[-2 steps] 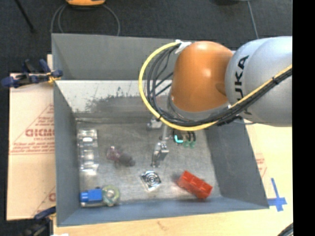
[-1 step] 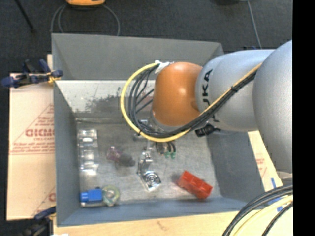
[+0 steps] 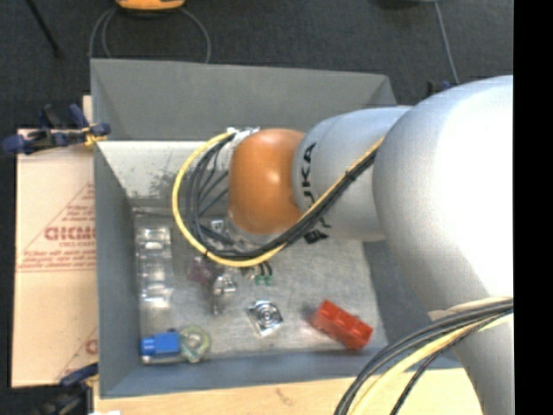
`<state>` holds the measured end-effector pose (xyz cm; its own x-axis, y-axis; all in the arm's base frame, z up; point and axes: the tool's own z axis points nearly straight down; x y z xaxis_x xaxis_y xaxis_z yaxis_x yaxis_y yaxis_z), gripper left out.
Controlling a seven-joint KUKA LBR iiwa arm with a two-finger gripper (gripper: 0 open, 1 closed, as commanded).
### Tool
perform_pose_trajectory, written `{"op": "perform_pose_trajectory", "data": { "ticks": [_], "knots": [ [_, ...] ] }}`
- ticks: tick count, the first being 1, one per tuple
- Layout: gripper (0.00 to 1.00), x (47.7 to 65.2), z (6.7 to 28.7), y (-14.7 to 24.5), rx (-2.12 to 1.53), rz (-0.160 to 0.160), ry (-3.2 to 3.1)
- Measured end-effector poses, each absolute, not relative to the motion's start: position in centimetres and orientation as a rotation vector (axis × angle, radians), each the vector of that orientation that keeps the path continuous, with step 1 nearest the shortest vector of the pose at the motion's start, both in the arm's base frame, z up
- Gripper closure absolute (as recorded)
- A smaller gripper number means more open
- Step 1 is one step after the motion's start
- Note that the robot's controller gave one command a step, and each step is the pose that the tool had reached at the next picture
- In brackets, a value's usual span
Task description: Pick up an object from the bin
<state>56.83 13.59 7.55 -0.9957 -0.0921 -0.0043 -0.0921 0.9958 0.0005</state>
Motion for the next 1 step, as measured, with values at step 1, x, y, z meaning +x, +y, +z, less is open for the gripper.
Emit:
{"op": "perform_pose_trajectory", "data": {
  "ticks": [1],
  "knots": [
    [0.00,57.10,12.13,10.80,-0.624,-0.002,3.071]
  ]
}}
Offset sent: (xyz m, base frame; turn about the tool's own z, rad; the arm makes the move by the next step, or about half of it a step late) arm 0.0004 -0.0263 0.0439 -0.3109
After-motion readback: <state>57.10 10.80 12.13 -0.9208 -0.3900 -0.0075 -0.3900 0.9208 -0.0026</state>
